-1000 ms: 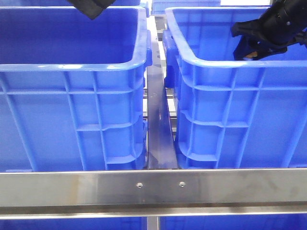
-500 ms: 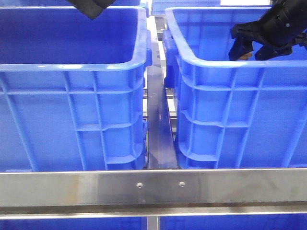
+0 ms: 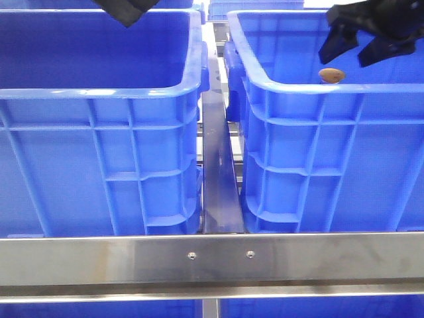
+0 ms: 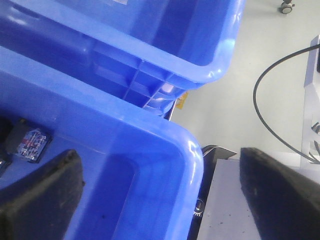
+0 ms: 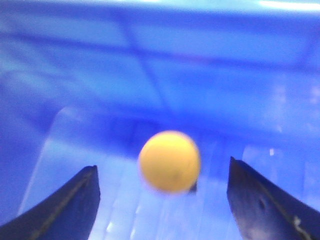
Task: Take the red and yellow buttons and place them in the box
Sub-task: 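Lower the yellow button into the crate and open the right gripper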
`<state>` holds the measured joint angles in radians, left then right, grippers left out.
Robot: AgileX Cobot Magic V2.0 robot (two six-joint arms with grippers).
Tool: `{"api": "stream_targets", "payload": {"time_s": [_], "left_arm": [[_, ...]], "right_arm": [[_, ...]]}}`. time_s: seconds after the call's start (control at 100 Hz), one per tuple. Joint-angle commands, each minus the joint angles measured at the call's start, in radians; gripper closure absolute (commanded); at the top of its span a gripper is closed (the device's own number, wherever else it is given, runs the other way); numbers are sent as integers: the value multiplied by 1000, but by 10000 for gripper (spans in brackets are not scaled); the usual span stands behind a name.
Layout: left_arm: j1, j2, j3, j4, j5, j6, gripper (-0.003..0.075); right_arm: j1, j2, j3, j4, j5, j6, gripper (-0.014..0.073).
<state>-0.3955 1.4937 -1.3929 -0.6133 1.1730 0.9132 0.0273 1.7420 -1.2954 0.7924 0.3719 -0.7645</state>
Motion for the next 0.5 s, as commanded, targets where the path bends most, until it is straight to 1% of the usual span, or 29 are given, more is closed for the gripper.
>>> {"api": "stream_targets", "payload": {"time_s": [0.0,0.1,0.17,0.29,0.36,0.43,0.46,0.49], "left_arm": [[2,-38,-33,-56,-10,-13,121],[2,-38,-33,-56,-10,-13,121],[2,-38,-33,-56,-10,-13,121],[2,-38,-33,-56,-16,-13,121],[2,-38,-33,-49,-26,-13,121],[2,-38,-33,-23,-52,-41,121],[2,-38,-33,-2,-69,-66,121],[2,-38,-33,33,-87,-98,121]], "right_arm": [[-4,-112,19,20,-49,-9,77],[-3,-191,74,27,-42,-9,172],[-3,-248,114,47,-27,-9,279],[-3,-350,198,81,-18,-9,495],[-3,-411,247,105,-9,-9,591],[-3,-471,294,118,10,-9,653],[-3,-494,310,118,17,-9,664],[-3,-521,326,118,25,-9,658]]}}
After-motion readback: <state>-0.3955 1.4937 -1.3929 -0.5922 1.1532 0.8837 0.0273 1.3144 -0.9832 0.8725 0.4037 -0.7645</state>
